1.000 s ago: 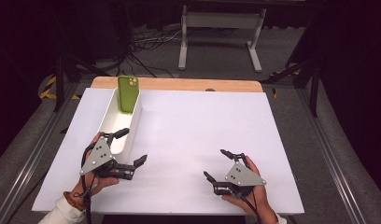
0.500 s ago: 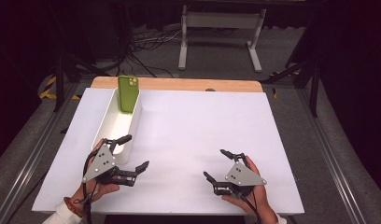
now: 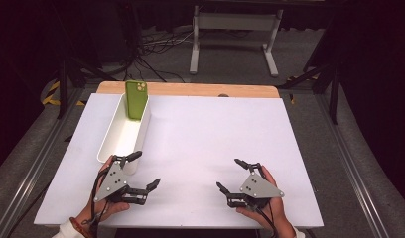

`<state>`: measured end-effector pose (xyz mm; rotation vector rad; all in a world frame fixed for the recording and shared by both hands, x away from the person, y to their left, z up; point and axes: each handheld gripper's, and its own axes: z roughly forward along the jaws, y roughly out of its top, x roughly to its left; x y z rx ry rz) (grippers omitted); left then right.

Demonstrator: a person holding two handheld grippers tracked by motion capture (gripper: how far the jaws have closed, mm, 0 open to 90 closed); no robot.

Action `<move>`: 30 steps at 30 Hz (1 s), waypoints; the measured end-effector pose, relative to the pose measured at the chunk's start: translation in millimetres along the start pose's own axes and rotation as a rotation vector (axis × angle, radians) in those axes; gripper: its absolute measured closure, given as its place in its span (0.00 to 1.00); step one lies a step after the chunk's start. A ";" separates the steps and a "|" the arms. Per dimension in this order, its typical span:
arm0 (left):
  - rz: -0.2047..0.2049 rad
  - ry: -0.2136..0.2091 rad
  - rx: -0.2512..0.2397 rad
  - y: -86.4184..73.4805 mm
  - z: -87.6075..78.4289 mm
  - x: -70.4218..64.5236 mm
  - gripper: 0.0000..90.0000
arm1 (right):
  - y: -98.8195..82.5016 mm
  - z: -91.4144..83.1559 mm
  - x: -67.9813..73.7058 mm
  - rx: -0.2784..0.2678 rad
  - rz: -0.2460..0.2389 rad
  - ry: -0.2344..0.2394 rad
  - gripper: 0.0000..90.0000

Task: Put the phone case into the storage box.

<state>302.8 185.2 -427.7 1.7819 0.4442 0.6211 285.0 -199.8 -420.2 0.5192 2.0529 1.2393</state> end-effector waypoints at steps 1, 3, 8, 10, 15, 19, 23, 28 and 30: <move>0.002 0.000 0.007 -1.8 -0.6 -0.1 0.07 | -0.1 -0.2 -0.1 0.001 0.003 0.000 0.17; 0.002 0.001 0.012 -4.0 -1.0 -0.8 0.07 | -0.2 -0.4 -0.4 0.000 0.005 -0.001 0.17; -0.015 0.000 0.023 -12.1 -1.7 -2.8 0.07 | -1.0 -1.5 -0.5 0.000 0.002 -0.006 0.17; -0.026 0.002 0.035 -16.2 -1.6 -3.1 0.07 | -1.1 -2.1 0.1 0.000 0.002 -0.009 0.17; -0.035 0.009 0.051 -23.0 -1.0 -3.3 0.08 | -2.6 -3.8 1.9 0.004 -0.002 -0.012 0.17; -0.024 -0.002 0.061 -24.7 0.1 -5.5 0.08 | -3.4 -5.1 3.3 0.005 -0.003 -0.012 0.16; -0.020 -0.004 0.054 -23.8 -0.5 -5.9 0.08 | -2.7 -5.8 2.9 -0.003 -0.003 -0.014 0.15; -0.036 0.003 0.049 -23.3 -3.0 -3.4 0.08 | -1.8 -5.6 3.7 0.001 -0.003 -0.023 0.13; -0.033 0.002 0.043 -22.4 -3.1 -3.4 0.08 | -2.3 -6.1 3.2 -0.003 -0.001 -0.022 0.13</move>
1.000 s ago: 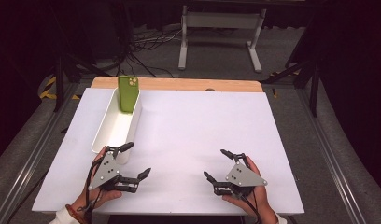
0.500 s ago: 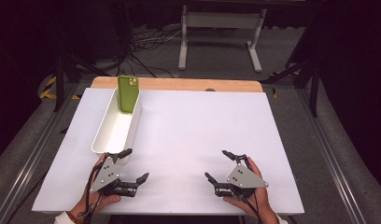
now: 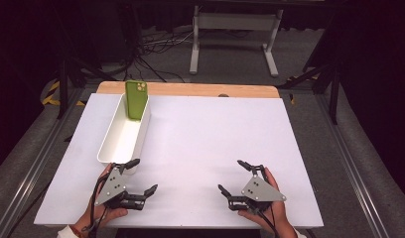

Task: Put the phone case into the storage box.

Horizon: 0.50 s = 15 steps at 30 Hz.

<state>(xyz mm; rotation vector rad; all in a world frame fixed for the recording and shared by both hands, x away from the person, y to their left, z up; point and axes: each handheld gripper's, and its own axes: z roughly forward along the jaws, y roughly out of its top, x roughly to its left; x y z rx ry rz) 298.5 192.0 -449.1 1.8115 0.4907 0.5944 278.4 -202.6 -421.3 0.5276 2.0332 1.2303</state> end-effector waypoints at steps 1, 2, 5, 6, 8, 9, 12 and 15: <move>0.003 -0.001 0.000 0.5 0.1 -0.3 0.08 | -0.2 -0.3 -0.2 0.001 -0.002 -0.001 0.13; 0.004 -0.003 0.004 1.1 0.0 -0.6 0.07 | -0.3 -0.6 0.0 0.001 -0.002 -0.003 0.13; 0.003 -0.004 0.003 1.1 0.3 0.1 0.07 | -0.6 0.1 -0.6 0.005 -0.004 -0.003 0.13; 0.008 -0.005 0.006 1.1 0.1 0.3 0.07 | 0.0 0.0 -0.1 0.004 -0.007 -0.002 0.13; 0.008 -0.008 -0.001 1.4 -1.2 0.5 0.07 | 0.7 -0.3 0.8 0.004 -0.013 -0.005 0.13; 0.001 -0.012 -0.002 1.7 -1.9 0.2 0.07 | 0.7 -0.4 0.8 0.003 -0.011 -0.005 0.13; 0.012 -0.011 -0.004 2.2 -3.6 0.4 0.07 | 1.2 0.5 0.5 0.006 -0.005 -0.007 0.13; 0.015 -0.010 -0.010 2.8 -4.5 0.8 0.07 | 2.0 0.9 1.4 0.008 -0.006 -0.009 0.14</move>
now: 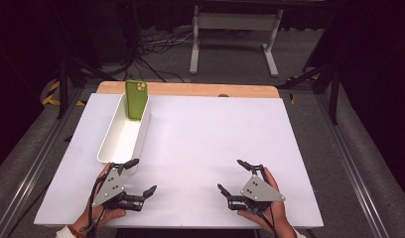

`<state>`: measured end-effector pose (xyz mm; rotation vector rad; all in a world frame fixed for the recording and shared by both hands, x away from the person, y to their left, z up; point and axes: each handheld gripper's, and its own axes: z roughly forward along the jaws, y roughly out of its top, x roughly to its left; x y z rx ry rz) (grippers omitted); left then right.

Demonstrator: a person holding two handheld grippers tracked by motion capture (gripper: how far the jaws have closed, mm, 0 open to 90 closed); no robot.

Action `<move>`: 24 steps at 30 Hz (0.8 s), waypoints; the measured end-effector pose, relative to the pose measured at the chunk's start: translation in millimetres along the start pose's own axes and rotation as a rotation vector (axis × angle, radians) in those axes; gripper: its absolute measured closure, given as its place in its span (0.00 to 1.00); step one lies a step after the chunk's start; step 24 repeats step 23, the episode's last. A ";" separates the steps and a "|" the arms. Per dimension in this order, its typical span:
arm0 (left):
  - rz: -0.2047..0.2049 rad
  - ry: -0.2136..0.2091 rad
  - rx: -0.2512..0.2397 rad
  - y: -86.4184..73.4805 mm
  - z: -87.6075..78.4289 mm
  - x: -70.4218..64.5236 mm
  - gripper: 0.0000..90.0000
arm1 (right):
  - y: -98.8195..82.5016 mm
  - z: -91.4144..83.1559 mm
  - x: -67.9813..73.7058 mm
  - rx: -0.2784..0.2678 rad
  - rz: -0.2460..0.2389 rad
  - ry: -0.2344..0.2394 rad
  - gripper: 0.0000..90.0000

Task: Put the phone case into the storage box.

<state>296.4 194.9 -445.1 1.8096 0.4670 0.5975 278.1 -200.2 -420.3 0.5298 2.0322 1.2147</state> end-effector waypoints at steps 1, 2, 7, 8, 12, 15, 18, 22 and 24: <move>-0.007 -0.005 0.002 -0.1 0.3 -0.1 0.07 | -0.1 0.1 0.1 0.001 0.000 0.000 0.14; -0.005 -0.005 0.003 -0.2 0.8 0.1 0.07 | -0.3 0.3 0.0 0.001 -0.001 0.001 0.14; -0.002 -0.009 0.009 -0.3 2.7 -1.3 0.07 | -0.9 0.2 -1.3 -0.001 0.000 0.001 0.14; 0.001 -0.008 0.009 -0.2 2.8 -1.2 0.07 | -1.1 0.0 -1.6 -0.001 -0.002 -0.001 0.14; 0.005 -0.005 0.011 -0.1 3.3 0.0 0.07 | -2.0 -0.7 -3.3 -0.002 0.001 -0.002 0.14; 0.005 -0.003 0.014 0.0 4.6 0.1 0.07 | -2.9 -1.2 -4.5 -0.003 0.003 -0.004 0.14; 0.005 -0.006 0.018 0.1 5.8 -0.2 0.07 | -4.1 -1.3 -5.0 0.001 -0.008 -0.009 0.14; -0.006 0.000 0.017 0.2 7.0 0.1 0.07 | -4.3 -1.9 -5.6 -0.001 0.008 -0.006 0.14; -0.006 0.000 0.017 0.2 7.0 0.1 0.07 | -3.8 -2.1 -5.5 -0.002 0.011 -0.005 0.14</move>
